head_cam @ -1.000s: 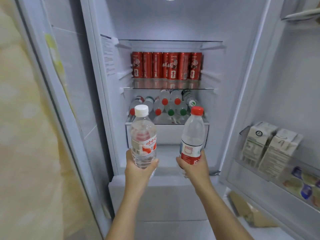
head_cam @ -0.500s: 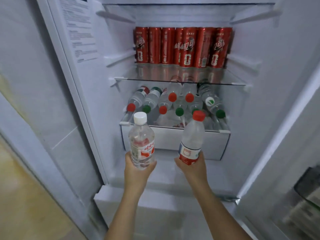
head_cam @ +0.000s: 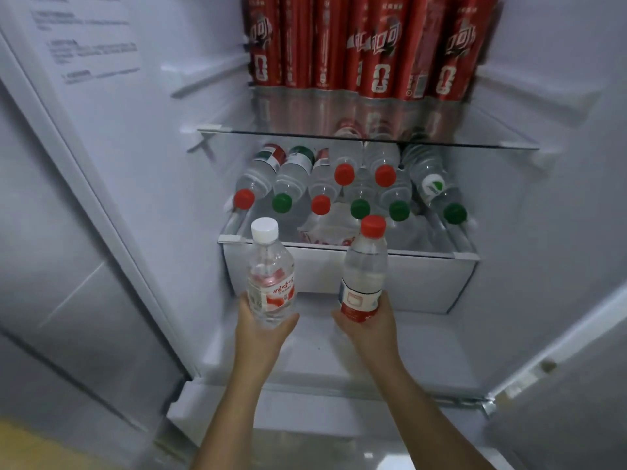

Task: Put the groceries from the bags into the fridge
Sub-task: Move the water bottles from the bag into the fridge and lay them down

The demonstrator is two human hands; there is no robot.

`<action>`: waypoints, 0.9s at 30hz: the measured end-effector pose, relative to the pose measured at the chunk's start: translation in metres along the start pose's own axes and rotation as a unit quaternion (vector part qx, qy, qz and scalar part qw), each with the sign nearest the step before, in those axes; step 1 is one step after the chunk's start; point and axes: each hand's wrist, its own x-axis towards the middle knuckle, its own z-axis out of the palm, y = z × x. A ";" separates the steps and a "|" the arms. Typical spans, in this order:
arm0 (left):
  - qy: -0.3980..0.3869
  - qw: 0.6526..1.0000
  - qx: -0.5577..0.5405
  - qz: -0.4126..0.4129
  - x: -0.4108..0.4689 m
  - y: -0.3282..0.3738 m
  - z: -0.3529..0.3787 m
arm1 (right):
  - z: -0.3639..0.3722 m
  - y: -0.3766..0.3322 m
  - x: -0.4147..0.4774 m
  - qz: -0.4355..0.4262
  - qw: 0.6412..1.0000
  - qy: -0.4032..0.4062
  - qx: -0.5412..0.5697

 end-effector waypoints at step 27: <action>-0.058 0.979 0.105 0.165 0.048 0.112 -0.011 | -0.019 -0.152 0.040 -0.115 0.937 -0.023 -0.329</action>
